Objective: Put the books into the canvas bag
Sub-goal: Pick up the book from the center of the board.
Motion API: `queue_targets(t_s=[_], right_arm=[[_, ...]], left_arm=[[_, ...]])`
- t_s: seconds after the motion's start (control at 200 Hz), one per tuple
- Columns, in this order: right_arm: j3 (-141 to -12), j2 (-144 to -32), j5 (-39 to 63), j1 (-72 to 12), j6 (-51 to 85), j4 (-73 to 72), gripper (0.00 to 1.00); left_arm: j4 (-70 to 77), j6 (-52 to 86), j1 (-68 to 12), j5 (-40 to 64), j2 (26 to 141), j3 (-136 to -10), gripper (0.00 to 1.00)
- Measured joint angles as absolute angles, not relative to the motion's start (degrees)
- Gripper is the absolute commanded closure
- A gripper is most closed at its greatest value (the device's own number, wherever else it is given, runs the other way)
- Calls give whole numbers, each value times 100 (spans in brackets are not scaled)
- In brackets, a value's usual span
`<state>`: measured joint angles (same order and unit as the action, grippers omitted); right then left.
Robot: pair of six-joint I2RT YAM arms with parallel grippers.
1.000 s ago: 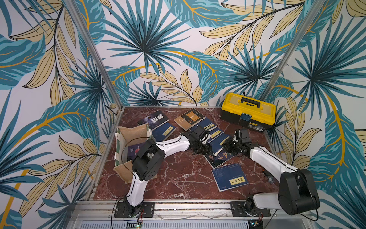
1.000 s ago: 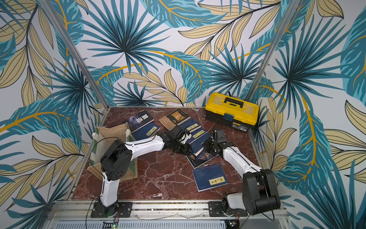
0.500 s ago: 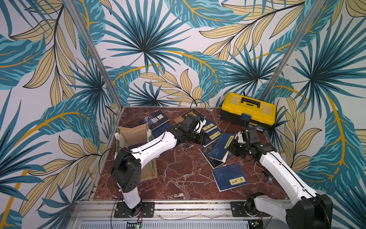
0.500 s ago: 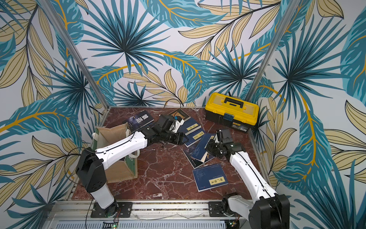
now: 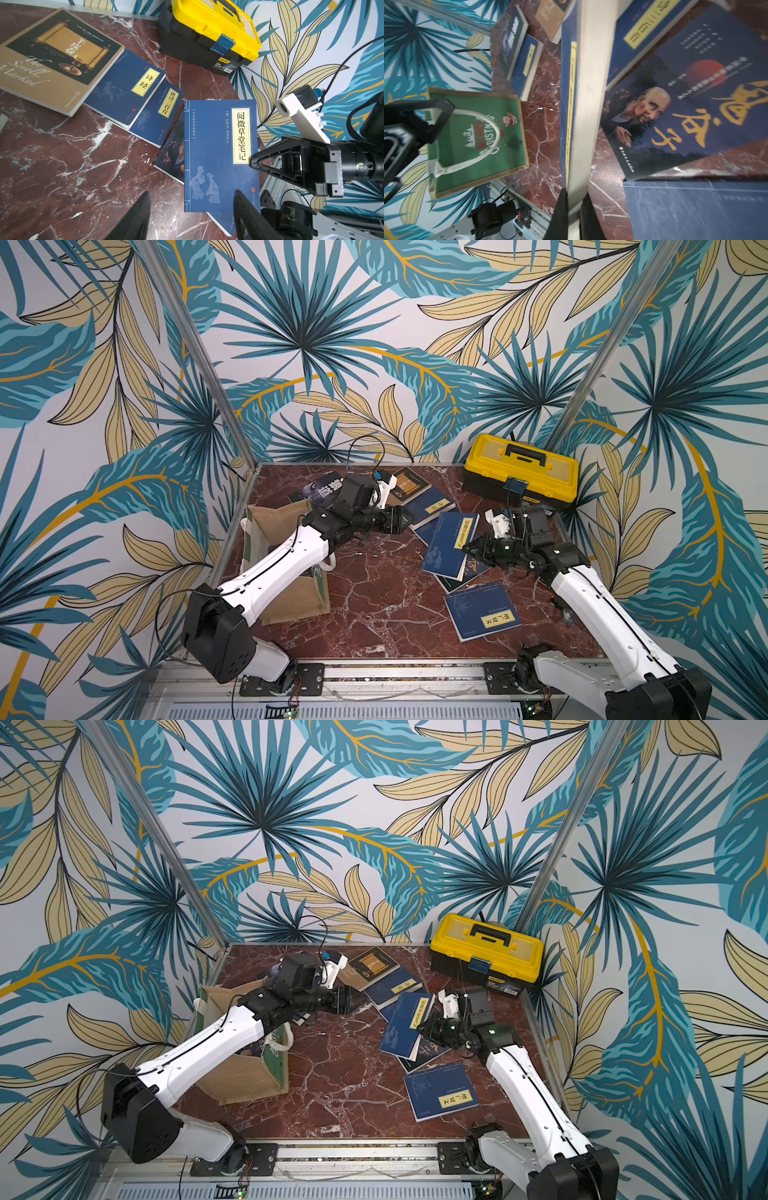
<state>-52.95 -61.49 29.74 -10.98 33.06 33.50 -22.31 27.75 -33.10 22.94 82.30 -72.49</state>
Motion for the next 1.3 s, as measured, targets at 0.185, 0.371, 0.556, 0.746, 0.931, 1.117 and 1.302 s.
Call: queue_targets(t_s=[0.185,0.371,0.556,0.746,0.931,1.117,1.302], right_arm=[[-5332,-6198,3662,-1280,3745,1885,100],[-5749,-6628,4193,-1656,3946,810,100],[-5861,-6989,4517,-1981,4274,-95,100],[-5905,-7310,4672,-2307,4488,-523,100],[-5918,-7411,4720,-2346,4600,-642,100],[-6020,-7419,4786,-2493,4576,-589,81],[-6351,-7419,4528,-2648,4265,54,57]], left_arm=[[-2156,2794,-3041,2801,7754,-7078,36],[-1999,3013,-2386,3610,7380,-6901,36],[-1955,3183,-1953,4045,7299,-6733,36],[-1804,3404,-1780,4598,7295,-6536,40],[-1594,3627,-1765,5037,7129,-6410,85],[-1614,3693,-1752,5043,6405,-6224,100],[-2429,3544,-1752,4427,5468,-6198,100]])
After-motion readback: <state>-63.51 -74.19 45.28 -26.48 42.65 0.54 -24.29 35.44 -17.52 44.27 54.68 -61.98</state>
